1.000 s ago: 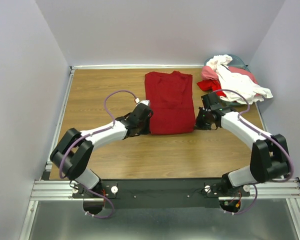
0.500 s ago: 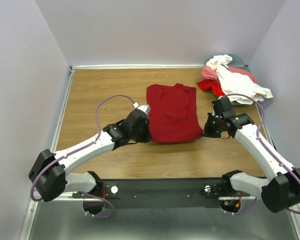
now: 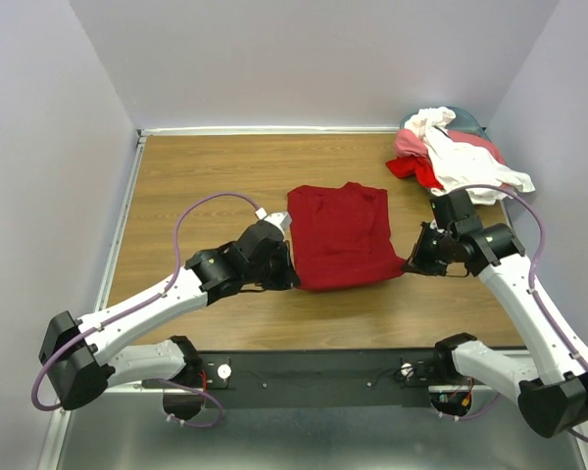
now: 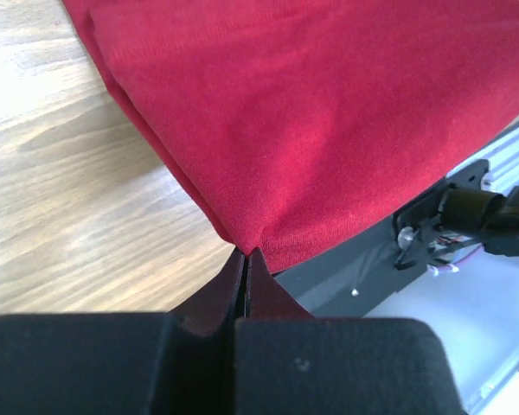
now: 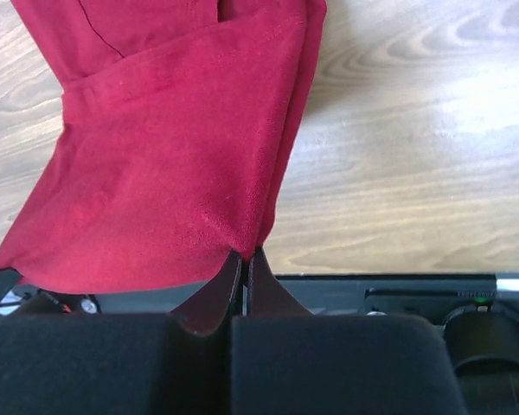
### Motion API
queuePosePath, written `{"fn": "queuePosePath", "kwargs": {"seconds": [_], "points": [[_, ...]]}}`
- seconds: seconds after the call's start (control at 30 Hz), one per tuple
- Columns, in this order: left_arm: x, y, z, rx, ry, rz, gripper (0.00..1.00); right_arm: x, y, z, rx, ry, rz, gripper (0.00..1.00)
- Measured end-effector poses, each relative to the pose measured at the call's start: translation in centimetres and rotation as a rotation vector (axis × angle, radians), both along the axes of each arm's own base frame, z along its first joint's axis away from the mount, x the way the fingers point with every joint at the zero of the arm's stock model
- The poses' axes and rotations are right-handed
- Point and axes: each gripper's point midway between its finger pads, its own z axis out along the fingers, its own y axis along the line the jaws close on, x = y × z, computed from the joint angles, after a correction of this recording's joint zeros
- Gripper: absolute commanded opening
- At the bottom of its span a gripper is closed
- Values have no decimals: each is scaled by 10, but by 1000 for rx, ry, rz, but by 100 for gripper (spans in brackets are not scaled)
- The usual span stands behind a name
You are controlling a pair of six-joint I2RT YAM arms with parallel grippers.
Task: Fold and stack the t-shirts
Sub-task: Fold the tshirt
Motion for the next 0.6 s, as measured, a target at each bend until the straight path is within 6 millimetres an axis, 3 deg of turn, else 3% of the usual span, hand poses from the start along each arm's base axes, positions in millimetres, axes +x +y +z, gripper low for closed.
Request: {"fn": "queuePosePath", "kwargs": {"seconds": [0.27, 0.6], "points": [[4, -4, 14, -19, -7, 14, 0, -2, 2, 6, 30, 0, -52, 1], [34, -14, 8, 23, -24, 70, 0, 34, 6, 11, 34, -54, -121, 1]]}}
